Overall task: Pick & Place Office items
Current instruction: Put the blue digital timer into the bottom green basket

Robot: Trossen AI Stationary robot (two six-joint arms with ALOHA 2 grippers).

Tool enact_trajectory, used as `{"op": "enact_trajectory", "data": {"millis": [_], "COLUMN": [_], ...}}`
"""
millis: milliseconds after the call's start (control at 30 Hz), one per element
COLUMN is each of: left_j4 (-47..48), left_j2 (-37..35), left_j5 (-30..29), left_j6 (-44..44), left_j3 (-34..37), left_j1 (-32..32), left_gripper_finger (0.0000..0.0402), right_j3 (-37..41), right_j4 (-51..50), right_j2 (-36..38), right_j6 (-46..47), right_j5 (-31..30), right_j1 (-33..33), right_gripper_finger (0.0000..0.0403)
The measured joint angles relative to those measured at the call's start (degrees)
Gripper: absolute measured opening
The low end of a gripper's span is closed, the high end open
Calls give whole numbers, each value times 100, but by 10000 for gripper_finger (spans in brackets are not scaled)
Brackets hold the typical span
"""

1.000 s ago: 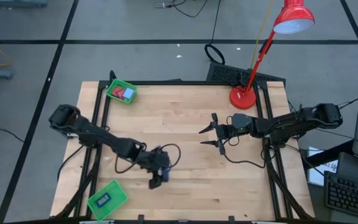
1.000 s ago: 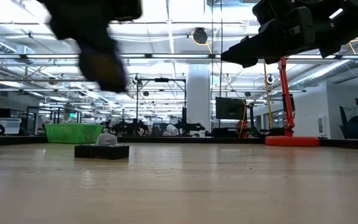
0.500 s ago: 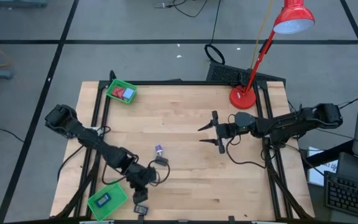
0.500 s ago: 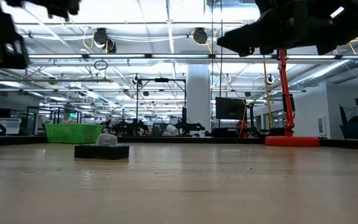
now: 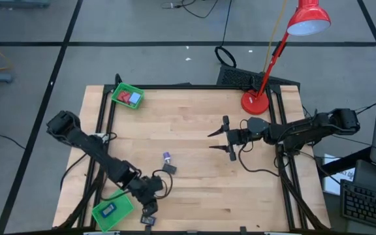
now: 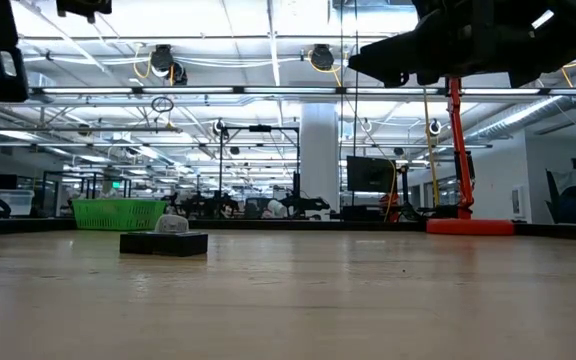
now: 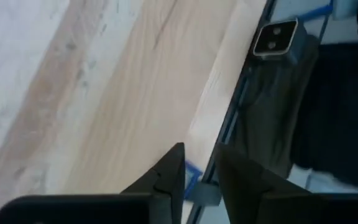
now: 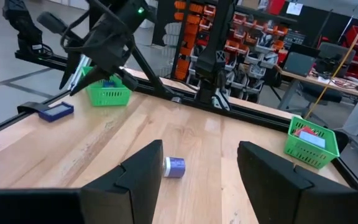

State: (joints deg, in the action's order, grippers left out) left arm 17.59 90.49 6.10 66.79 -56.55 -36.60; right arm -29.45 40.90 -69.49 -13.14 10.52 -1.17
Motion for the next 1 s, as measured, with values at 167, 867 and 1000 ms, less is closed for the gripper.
{"op": "enact_trajectory", "data": {"millis": [167, 867, 1000], "left_j4": [-1078, 3365, 3146], "left_j2": [285, 837, 1019], "left_j5": [-63, -1207, -1115], "left_j6": [328, -1548, -1528], "left_j3": [1, -2025, -1639], "left_j1": [-104, -1354, -1564], "left_gripper_finger": [138, 141, 180], "right_j3": [0, 0, 0], "right_j4": [-41, 1007, 1004], "right_j2": [0, -2, -7], "right_j6": [67, 1705, 1687], "right_j5": [1, -321, -1019], "right_j1": [0, 494, 732], "right_gripper_finger": [196, 196, 196]}}
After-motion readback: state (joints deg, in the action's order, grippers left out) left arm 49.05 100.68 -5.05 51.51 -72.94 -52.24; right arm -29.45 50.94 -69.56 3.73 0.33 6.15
